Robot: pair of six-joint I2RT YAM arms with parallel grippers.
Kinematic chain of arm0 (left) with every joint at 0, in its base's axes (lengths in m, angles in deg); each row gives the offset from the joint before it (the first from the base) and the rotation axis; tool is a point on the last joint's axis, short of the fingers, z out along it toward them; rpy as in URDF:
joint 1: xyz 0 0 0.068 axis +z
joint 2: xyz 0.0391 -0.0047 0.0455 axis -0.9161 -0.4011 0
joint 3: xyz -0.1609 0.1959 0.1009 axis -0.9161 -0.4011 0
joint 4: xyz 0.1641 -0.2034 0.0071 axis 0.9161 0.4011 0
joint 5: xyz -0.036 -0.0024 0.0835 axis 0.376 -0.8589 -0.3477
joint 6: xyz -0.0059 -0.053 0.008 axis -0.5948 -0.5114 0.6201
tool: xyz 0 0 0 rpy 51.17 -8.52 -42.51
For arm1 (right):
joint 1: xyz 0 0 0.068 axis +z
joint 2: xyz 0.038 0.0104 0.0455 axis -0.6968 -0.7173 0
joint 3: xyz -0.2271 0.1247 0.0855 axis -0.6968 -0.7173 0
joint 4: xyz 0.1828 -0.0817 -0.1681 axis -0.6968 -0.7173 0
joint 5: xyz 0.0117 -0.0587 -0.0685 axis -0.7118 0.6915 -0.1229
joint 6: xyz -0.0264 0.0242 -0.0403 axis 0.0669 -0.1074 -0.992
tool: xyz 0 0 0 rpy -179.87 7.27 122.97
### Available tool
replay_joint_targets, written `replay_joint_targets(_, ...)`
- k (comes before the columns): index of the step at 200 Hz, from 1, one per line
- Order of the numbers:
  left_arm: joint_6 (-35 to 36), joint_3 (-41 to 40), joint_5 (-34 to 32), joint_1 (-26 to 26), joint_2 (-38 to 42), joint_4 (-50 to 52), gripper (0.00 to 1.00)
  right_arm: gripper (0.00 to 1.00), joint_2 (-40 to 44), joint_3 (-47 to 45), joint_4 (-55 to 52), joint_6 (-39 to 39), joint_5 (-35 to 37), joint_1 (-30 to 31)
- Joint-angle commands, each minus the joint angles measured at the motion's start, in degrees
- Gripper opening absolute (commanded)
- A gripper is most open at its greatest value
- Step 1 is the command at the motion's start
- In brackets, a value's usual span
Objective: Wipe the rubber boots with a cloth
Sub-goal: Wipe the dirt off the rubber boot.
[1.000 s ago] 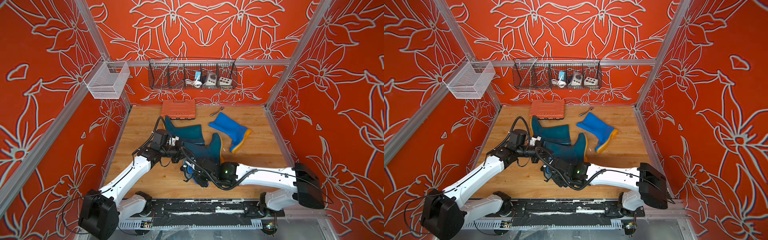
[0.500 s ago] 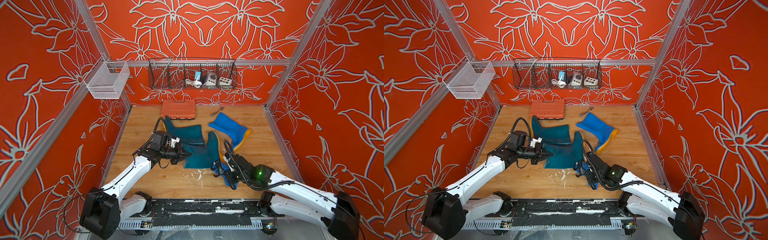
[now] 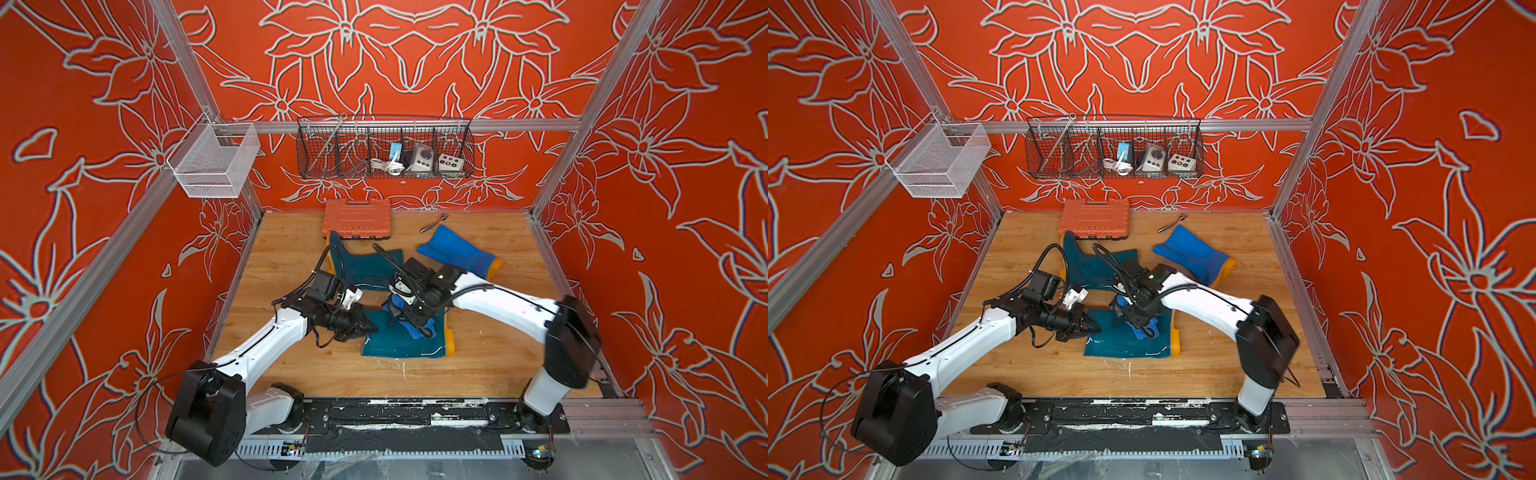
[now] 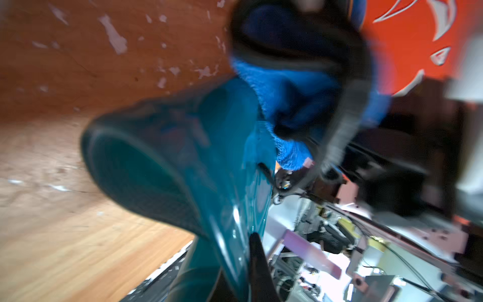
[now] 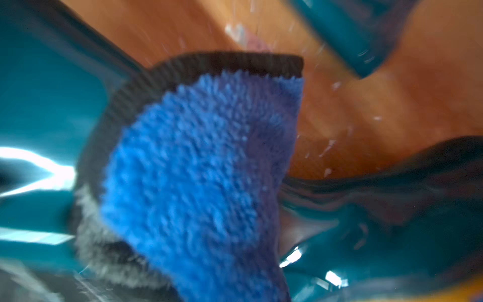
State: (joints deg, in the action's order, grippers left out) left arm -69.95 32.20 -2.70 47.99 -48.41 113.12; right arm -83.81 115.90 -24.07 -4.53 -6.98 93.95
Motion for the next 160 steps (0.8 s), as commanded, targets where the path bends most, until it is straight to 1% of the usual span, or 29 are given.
replay_joint_targets(1,7.34,2.94,-2.33,0.0,-2.25,7.01,0.0,0.0,-4.52,8.3,-11.4,-6.12,6.06,-9.25)
replay_joint_targets(15,6.31,1.97,-2.81,0.0,-1.32,5.64,0.0,0.0,-8.82,16.23,-13.12,-5.68,8.83,-15.1)
replay_joint_targets(27,4.96,0.75,-2.86,0.0,-0.08,4.14,0.0,0.0,-11.96,23.7,-14.56,-5.75,10.63,-17.89)
replay_joint_targets(43,3.2,-0.98,-2.82,0.0,1.31,2.17,0.0,0.0,-15.39,32.0,-17.69,-6.48,11.75,-18.49)
replay_joint_targets(54,2.0,-2.36,-3.06,0.0,1.76,0.25,0.0,0.0,-15.7,33.5,-19.42,-6.02,10.68,-17.81)
replay_joint_targets(61,1.2,-3.11,-3.33,0.0,1.72,-1.06,0.0,0.0,-14.27,31.62,-19.35,-5.24,10.13,-16.36)
replay_joint_targets(80,-2.44,-4.72,-3.88,0.18,1.51,-5.01,0.0,0.0,-7.78,21.79,-17.19,-2.16,9.95,-10.0)
replay_joint_targets(95,-4.91,-5.07,-3.0,0.18,1.35,-8.32,0.0,0.0,-1.16,12.2,-12.55,1.14,6.17,-3.39)
replay_joint_targets(102,-4.24,-4.04,-2.91,0.3,0.91,-7.63,0.0,0.0,0.95,8.55,-10.17,2.79,3.82,-1.19)
replay_joint_targets(108,-2.93,-2.69,-2.82,0.28,0.27,-6.12,0.0,0.0,2.08,6.21,-8.36,4.07,1.51,-0.5)
replay_joint_targets(117,-0.47,-0.47,-2.64,0.34,-0.96,-3.38,0.0,0.0,2.65,3.86,-7.31,5.18,-0.93,-1.04)
replay_joint_targets(128,1.69,1.11,-2.42,0.35,-2.12,-1.09,0.0,0.0,2.84,1.86,-6.7,5.03,0.64,-3.01)
replay_joint_targets(137,2.08,0.91,-1.56,0.35,-2.51,-1.41,0.0,0.0,2.6,1.21,-5.97,4.46,1.27,-6.16)
replay_joint_targets(147,1.52,-0.26,-0.23,0.38,-2.52,-3.12,0.0,0.0,2.06,1.33,-4.24,4.08,0.19,-10.43)
replay_joint_targets(160,0.6,-1.96,0.95,0.4,-2.35,-4.94,0.0,0.0,0.78,3.64,-2.46,3.11,-1.16,-15.09)
